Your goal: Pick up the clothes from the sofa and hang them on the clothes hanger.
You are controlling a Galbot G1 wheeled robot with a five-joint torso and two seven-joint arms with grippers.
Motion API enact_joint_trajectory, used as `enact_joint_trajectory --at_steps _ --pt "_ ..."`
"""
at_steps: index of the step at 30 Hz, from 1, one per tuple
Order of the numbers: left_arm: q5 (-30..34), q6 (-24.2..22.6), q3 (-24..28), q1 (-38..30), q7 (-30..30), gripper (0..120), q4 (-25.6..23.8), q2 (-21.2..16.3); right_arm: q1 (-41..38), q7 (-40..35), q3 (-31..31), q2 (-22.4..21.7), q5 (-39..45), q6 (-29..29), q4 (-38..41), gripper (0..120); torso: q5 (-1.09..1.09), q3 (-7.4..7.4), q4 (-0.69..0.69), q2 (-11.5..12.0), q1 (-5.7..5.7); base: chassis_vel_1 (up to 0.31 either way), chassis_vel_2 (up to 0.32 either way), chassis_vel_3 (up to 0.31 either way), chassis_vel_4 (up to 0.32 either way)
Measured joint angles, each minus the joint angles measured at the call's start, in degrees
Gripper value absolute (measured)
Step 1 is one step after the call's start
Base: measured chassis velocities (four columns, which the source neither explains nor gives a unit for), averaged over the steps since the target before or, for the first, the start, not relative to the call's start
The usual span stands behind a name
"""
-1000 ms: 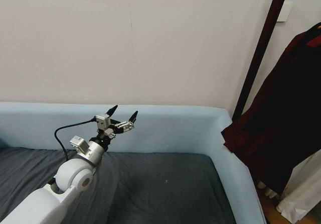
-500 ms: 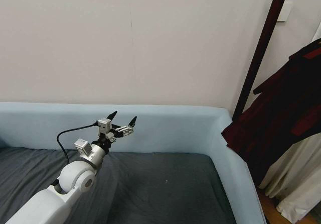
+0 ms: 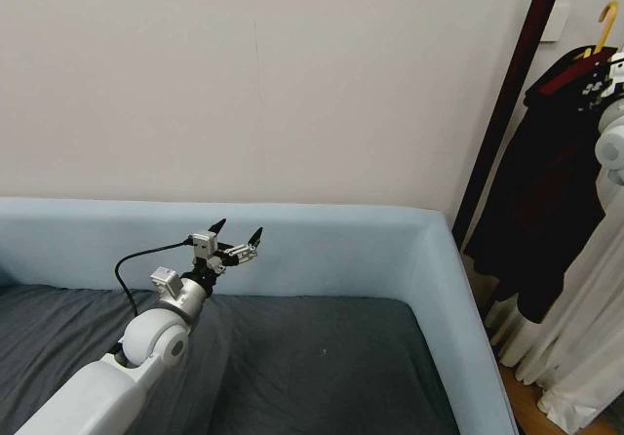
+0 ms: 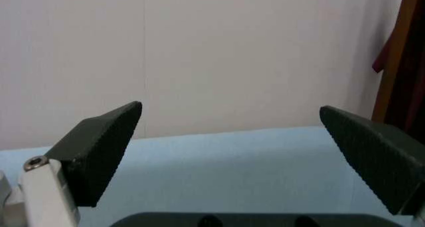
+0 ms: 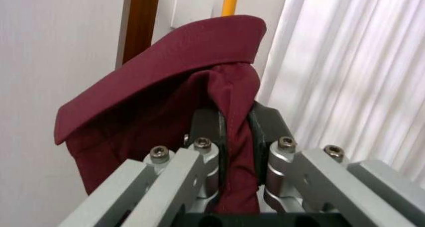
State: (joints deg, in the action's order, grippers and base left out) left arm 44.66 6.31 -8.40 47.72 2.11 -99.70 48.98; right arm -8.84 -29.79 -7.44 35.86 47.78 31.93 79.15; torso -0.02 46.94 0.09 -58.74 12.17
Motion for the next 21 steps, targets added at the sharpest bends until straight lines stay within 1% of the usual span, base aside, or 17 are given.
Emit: enact_joint_trajectory --at_steps 5,11,16,21 --pt "0.0 0.1 0.2 -0.5 -0.1 100 0.5 0.2 -3.5 -0.3 -3.0 0.7 -0.1 1.0 -0.5 7 0.01 0.00 0.00 0.0 0.00 0.000 0.000 0.000 0.000" --pt "0.0 0.2 0.3 -0.7 -0.1 100 0.5 0.3 -4.7 -0.3 -4.8 0.6 0.2 1.7 0.6 7 0.01 -0.01 0.00 0.0 0.00 0.000 0.000 0.000 0.000" --pt "-0.1 0.2 0.1 -0.4 -0.1 100 0.3 0.2 -3.6 0.1 -5.5 0.0 0.6 2.3 1.7 7 0.00 0.00 -0.03 0.0 0.00 0.000 0.000 0.000 0.000" --pt "-0.1 0.3 -0.1 -0.1 -0.1 100 0.1 0.0 -0.7 0.2 -4.2 -0.7 1.3 2.8 3.6 7 0.03 0.00 -0.02 0.0 -0.01 0.000 0.000 0.000 0.000"
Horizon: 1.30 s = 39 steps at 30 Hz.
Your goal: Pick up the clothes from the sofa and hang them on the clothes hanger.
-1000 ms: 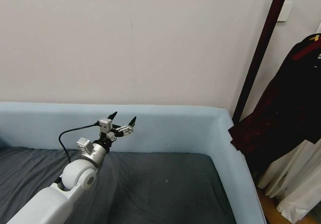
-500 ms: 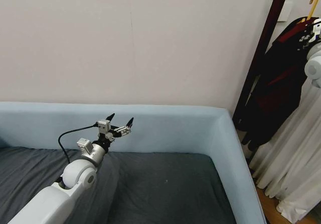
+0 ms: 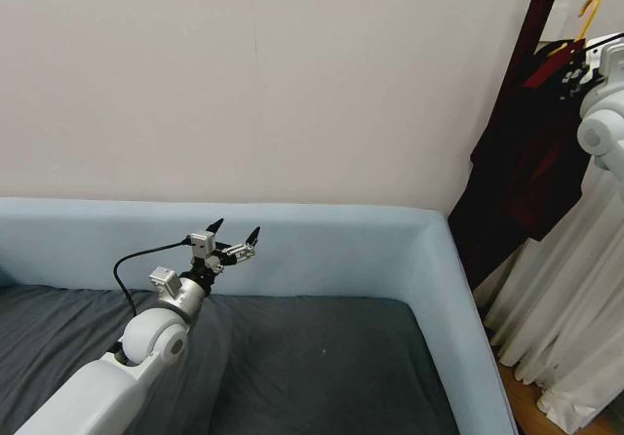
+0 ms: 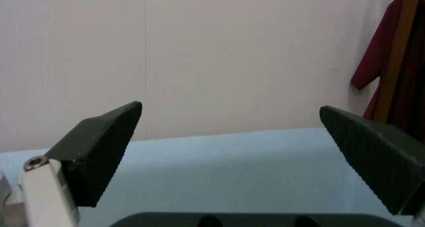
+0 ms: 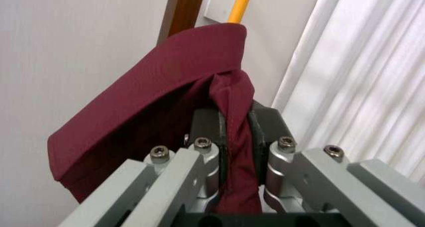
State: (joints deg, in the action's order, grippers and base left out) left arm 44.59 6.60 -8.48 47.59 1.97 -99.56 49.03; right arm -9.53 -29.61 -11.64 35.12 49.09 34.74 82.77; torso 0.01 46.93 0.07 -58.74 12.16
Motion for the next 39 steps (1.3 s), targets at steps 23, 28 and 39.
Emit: enact_joint_trajectory --at_steps 23,28,39 --pt "-1.2 0.8 -1.2 1.6 0.1 100 -0.2 0.6 -14.3 -9.4 -7.6 5.2 7.5 3.7 -5.1 7 -0.03 0.00 0.00 0.0 0.00 0.000 0.000 0.000 0.000" --pt "-1.3 1.0 -1.3 1.8 0.1 100 0.2 0.8 -15.1 -12.8 -8.1 8.1 6.8 2.6 -7.2 7 -0.02 0.00 0.02 0.0 0.00 0.000 0.000 0.000 0.000" --pt "-1.3 1.5 -1.4 1.5 0.1 100 1.5 0.9 -18.8 -19.1 -10.1 14.1 5.4 0.8 -13.5 7 -0.02 0.00 0.00 0.0 0.00 0.000 0.000 0.000 0.000"
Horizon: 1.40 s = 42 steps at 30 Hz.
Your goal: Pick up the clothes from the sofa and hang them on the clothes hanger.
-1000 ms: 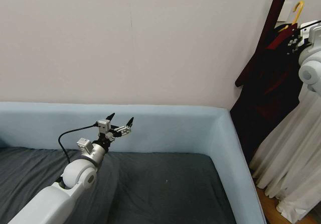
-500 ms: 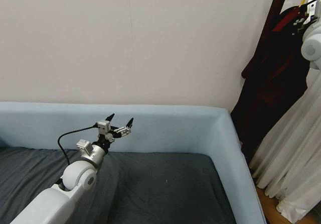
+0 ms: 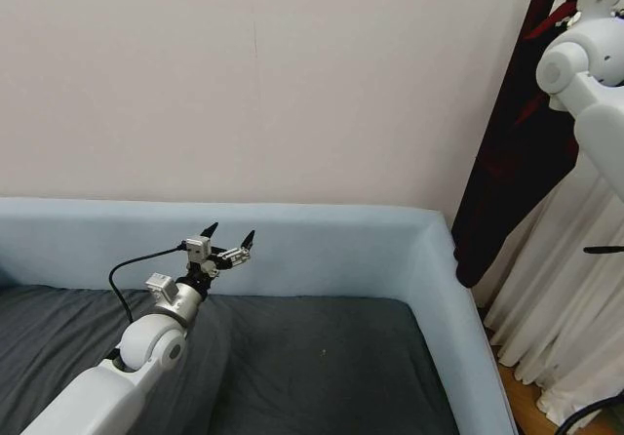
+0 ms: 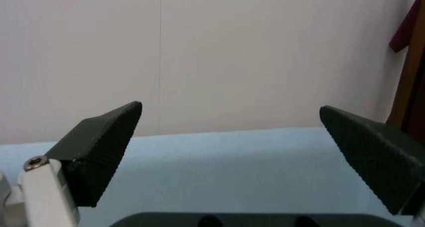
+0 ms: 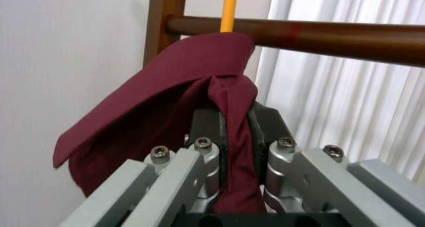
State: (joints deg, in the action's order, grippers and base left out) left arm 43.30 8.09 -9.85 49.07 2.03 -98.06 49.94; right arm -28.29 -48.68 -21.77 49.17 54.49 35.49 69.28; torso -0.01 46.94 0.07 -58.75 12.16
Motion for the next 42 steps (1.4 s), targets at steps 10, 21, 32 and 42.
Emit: enact_joint_trajectory --at_steps 10,21,32,42 --pt "0.0 0.4 -0.1 0.5 0.0 100 0.1 0.2 -0.7 -2.4 -0.7 5.6 -1.8 -1.2 -8.5 7 0.01 0.00 0.02 0.0 0.00 0.000 0.000 0.000 0.000" --pt "0.1 0.7 0.0 0.4 0.0 100 0.6 0.4 -0.1 -3.3 0.0 8.6 -3.5 -2.3 -13.4 7 0.00 -0.01 0.01 0.0 0.00 0.000 0.000 0.000 0.000" --pt "-0.3 0.7 0.3 0.4 -0.1 100 0.7 1.0 1.3 -3.3 0.9 8.2 -3.2 -2.5 -13.5 7 0.01 0.00 0.02 0.0 0.00 0.000 0.000 0.000 0.000" --pt "-0.3 0.8 0.0 1.0 -0.1 100 0.4 1.1 2.9 -5.2 0.9 4.5 2.1 -1.5 -3.4 45 0.00 -0.01 0.00 0.0 0.00 0.000 0.000 0.000 0.000"
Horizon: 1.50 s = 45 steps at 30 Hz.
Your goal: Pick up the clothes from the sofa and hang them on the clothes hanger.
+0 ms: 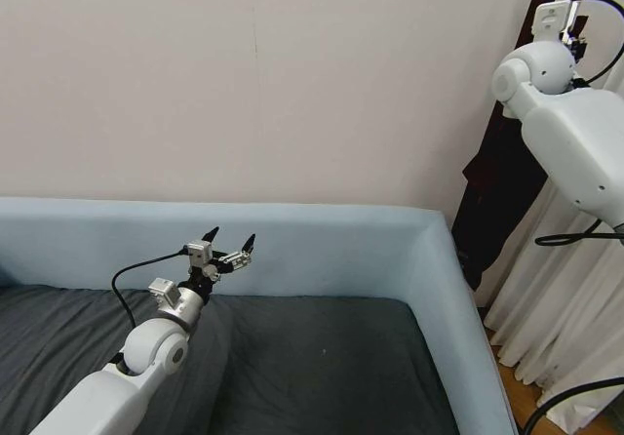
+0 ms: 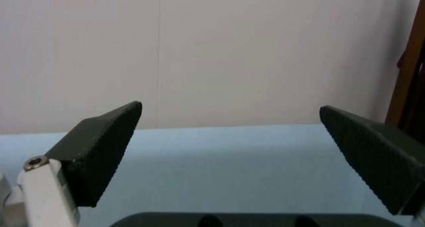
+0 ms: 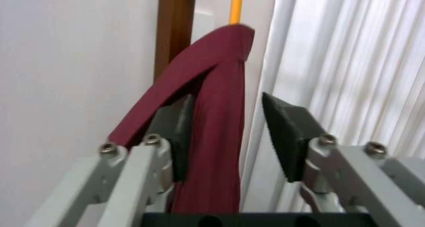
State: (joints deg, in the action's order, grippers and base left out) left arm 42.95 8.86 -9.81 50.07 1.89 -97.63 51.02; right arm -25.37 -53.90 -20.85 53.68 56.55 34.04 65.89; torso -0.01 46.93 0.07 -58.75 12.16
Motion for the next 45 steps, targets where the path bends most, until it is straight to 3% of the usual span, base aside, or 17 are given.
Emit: enact_joint_trajectory --at_steps 2,3,5,9,11,12,15,16,18,22,25,29,32,35,37,39,45 --pt "-0.1 0.0 0.0 0.3 0.0 100 -0.3 0.1 2.4 -2.0 -0.1 -4.8 4.7 2.8 9.9 55 0.00 0.00 -0.02 0.0 0.00 0.000 0.000 0.000 0.000" --pt "-0.1 0.0 0.0 0.3 0.0 100 -0.3 0.1 2.4 -2.0 -0.1 -4.8 4.7 2.8 9.9 55 0.00 0.00 -0.02 0.0 0.00 0.000 0.000 0.000 0.000" --pt "-0.2 0.0 0.0 0.6 0.0 100 -0.7 0.1 6.1 -2.1 0.7 -11.6 8.0 4.3 21.0 64 0.03 0.00 0.03 0.0 0.00 0.000 0.000 0.000 0.000" --pt "-0.2 -0.1 -0.1 1.0 0.0 100 -1.6 0.1 13.0 2.6 5.0 -19.2 8.7 3.2 33.0 77 0.01 -0.01 0.02 0.0 0.00 0.000 0.000 0.000 0.000" --pt "-0.3 -0.7 -0.6 2.0 0.2 100 -3.0 0.3 21.3 10.0 9.4 -25.0 7.7 -1.6 40.9 87 0.03 -0.02 0.04 0.0 0.00 0.000 0.000 0.000 0.000" --pt "-0.3 -0.7 -0.6 2.0 0.2 100 -3.0 0.3 21.3 10.0 9.4 -25.0 7.7 -1.6 40.9 87 0.03 -0.02 0.04 0.0 0.00 0.000 0.000 0.000 0.000" --pt "-3.3 -1.5 -3.4 5.8 1.8 100 -7.9 1.1 33.7 20.4 12.2 -29.5 1.7 -15.1 46.1 98 0.00 -0.02 0.06 0.0 -0.01 0.000 0.000 0.000 0.000" --pt "-3.3 -1.5 -3.4 5.8 1.8 100 -7.9 1.1 33.7 20.4 12.2 -29.5 1.7 -15.1 46.1 98 0.00 -0.02 0.06 0.0 -0.01 0.000 0.000 0.000 0.000" --pt "-6.0 -1.7 -5.2 8.5 3.4 100 -11.2 2.4 41.2 25.3 14.8 -27.7 -1.0 -23.7 46.5 100 0.02 -0.01 -0.05 0.0 -0.01 0.000 0.000 0.000 0.000" --pt "-7.8 -2.1 -6.3 12.0 5.9 100 -15.0 4.8 51.8 29.8 16.4 -23.0 -3.0 -36.0 45.9 100 0.01 0.00 0.00 0.0 -0.01 0.000 0.000 0.000 0.000" --pt "-9.2 -2.3 -7.8 16.5 8.1 100 -17.3 8.0 59.0 32.6 16.6 -17.6 -7.1 -42.5 43.6 100 0.03 0.00 0.01 0.0 0.00 0.000 0.000 0.000 0.000" --pt "-10.9 -2.2 -9.8 20.9 9.0 100 -18.4 11.6 65.5 34.6 18.2 -13.1 -12.8 -45.8 40.6 100 0.00 0.00 -0.01 0.0 -0.01 0.000 0.000 0.000 0.000" --pt "-14.3 -0.9 -11.4 24.4 9.5 100 -18.4 14.7 72.3 34.3 21.2 -9.9 -18.5 -46.7 39.0 100 0.01 0.00 -0.02 0.0 0.00 0.000 0.000 0.000 0.000" --pt "-20.2 5.8 -13.1 29.9 11.2 100 -18.1 19.1 83.3 29.0 26.2 -4.6 -26.9 -45.2 40.3 100 0.02 -0.01 0.05 0.0 -0.01 0.000 0.000 0.000 0.000" --pt "-21.7 7.1 -13.6 32.2 12.0 100 -18.5 20.1 86.2 28.8 28.1 -3.0 -28.9 -44.6 41.4 100 0.03 0.00 0.03 0.0 -0.01 0.000 0.000 0.000 0.000" --pt "-23.9 8.5 -13.8 35.8 13.7 100 -19.5 21.3 93.4 31.4 33.3 0.3 -33.6 -43.3 44.0 100 0.01 -0.01 -0.03 0.0 -0.01 0.000 0.000 0.000 0.000" --pt "-28.1 7.7 -13.3 43.4 15.7 100 -23.7 24.6 108.8 42.1 50.9 8.9 -41.6 -36.8 53.2 100 0.03 -0.01 0.04 0.0 -0.02 0.000 0.000 0.000 0.000"
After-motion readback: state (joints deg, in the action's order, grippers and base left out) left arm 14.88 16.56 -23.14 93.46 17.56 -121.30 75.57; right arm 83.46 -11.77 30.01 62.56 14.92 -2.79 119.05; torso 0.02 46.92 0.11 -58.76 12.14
